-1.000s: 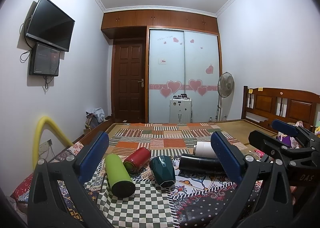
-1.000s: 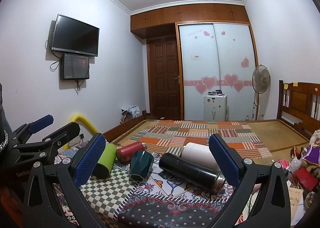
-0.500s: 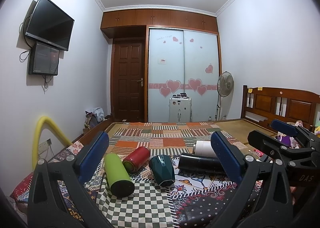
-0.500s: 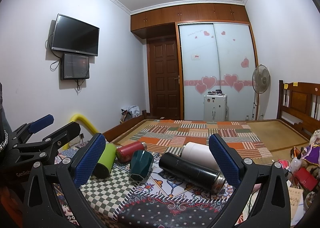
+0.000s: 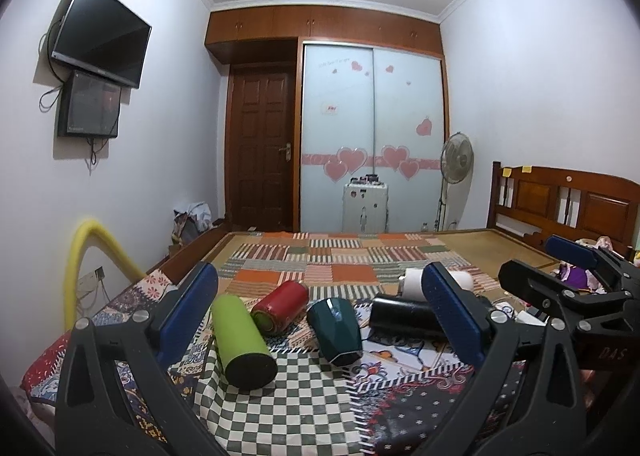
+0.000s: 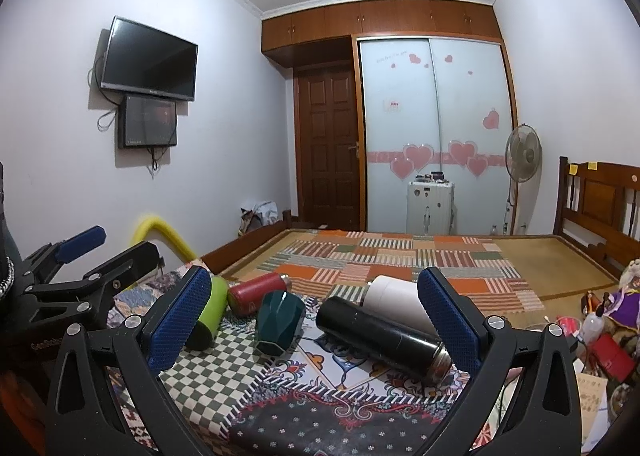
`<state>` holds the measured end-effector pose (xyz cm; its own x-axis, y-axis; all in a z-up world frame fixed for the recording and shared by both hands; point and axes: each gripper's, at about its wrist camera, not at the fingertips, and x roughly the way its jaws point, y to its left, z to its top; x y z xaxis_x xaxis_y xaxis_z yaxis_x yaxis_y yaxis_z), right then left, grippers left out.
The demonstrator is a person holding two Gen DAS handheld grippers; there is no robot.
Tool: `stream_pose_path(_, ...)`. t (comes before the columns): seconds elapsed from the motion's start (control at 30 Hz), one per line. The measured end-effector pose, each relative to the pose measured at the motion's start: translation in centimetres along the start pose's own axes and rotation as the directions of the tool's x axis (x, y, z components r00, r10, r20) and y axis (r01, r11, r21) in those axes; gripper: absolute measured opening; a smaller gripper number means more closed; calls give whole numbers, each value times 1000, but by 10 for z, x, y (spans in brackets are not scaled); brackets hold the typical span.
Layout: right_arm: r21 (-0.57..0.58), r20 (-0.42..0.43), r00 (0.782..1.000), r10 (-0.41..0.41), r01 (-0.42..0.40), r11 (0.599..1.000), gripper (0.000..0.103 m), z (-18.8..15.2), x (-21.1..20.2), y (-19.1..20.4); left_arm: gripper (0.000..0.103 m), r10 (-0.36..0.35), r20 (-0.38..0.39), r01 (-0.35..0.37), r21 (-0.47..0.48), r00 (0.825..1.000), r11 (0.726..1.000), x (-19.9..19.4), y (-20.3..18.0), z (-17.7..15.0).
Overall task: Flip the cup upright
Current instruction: 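Lower the right gripper onto the dark green cup and close it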
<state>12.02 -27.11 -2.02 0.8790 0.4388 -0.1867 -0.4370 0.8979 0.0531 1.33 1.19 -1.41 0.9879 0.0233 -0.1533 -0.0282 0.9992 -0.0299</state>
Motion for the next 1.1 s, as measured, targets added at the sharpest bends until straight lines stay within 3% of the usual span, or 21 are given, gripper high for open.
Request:
stream_pose_path(0.33,-33,-148,989,30,-35,999,103,-12,63,2,103,55,-115,-58,-26,992,998,46,41,-23)
stream_pose_path(0.57,-62,-295,951,91,-114,992,103,-18,120,10,103,85,-190,-92,-26,978,995,77,64,-44)
stream_pose_path(0.73,-43,-423,893,150,-185,982,98,-26,163,17,103,93,-224,-101,-27,970,995,88,75,-59)
stream_pose_path(0.87,-8,-537,823,184,-223,975,93,-34,193,20,103,85,-236,-96,-38,968,995,90,78,-66)
stream_pose_path(1.1,-28,-661,731,168,-248,968,88,-44,219,31,103,70,-235,-83,-47,970,995,91,82,-72)
